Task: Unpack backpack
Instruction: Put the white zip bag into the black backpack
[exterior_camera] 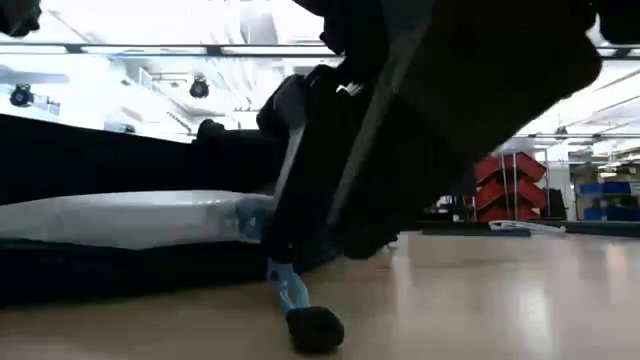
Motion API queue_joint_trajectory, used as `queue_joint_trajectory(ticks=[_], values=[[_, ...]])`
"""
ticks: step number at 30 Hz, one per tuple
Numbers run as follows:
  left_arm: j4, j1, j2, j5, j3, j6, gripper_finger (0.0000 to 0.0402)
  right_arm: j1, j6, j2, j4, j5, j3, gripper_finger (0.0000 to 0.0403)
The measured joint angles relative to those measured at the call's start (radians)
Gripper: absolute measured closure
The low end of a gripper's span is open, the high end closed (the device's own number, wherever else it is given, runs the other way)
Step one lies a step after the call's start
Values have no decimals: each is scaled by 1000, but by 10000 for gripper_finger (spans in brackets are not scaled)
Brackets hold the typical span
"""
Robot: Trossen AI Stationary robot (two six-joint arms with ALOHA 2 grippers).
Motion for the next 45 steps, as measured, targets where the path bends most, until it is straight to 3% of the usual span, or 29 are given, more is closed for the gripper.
queue_joint_trajectory(ticks=[5,11,16,20,23,33,36,41,45], values=[[7,7,50,-1,-34,2,210,0,-56,-20,2,13,0,217],[22,7,108,-27,-45,48,210,2,-162,-27,-11,138,0,217],[74,6,133,-27,-45,105,291,10,-219,-38,-67,237,-1,217],[84,4,132,-46,-45,132,386,41,-315,-69,-149,488,0,217],[92,2,126,-97,-45,164,392,56,-387,-73,-137,603,0,217],[239,1,126,-205,-45,311,401,-34,-460,19,-51,624,-1,219],[275,1,126,-213,-45,327,401,-67,-393,26,-43,655,-1,250],[300,0,126,-220,-45,362,401,-90,-402,5,-66,659,17,382],[309,0,126,-236,-45,392,402,-95,-392,-26,-129,654,76,393]])
